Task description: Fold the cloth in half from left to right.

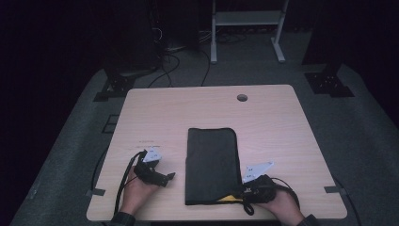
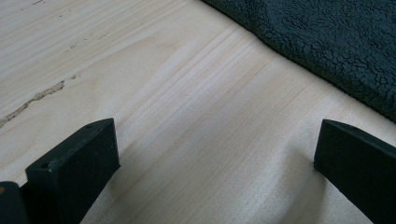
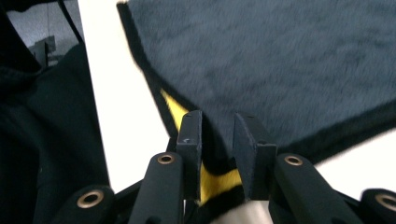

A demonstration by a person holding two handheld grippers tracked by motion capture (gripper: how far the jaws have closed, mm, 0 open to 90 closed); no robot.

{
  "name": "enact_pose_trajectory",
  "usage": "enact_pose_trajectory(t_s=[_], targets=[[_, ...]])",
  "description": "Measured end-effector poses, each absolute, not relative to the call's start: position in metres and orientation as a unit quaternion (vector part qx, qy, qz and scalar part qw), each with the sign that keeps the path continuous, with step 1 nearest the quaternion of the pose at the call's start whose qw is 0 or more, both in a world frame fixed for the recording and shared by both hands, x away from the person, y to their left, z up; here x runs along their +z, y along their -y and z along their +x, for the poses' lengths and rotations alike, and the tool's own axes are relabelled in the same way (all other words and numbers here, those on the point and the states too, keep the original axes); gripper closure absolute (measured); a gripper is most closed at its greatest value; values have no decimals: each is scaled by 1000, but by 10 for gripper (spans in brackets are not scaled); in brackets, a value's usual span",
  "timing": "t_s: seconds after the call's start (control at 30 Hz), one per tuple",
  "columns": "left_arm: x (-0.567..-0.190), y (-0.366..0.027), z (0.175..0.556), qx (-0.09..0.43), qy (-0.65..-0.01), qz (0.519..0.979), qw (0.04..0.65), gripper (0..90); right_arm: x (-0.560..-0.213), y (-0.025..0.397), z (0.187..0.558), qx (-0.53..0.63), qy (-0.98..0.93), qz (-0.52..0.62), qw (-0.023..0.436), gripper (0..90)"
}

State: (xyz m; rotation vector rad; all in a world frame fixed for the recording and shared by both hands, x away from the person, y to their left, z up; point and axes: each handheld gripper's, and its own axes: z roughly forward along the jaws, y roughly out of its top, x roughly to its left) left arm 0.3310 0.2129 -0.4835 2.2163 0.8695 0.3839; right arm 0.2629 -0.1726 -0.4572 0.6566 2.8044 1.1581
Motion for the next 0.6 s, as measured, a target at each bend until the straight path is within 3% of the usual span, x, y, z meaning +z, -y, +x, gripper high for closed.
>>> enact_pose_trajectory(t_s=[0.13,0.33,0.6], targets=[[-484,-213,331,149,-337,858,357,0,-458,180,257,368,-905,211,20,704],[-484,-213,331,149,-337,858,357,0,-453,195,253,390,-891,231,28,617],[-483,-213,331,149,-338,858,357,0,-446,205,270,417,-867,264,63,425]])
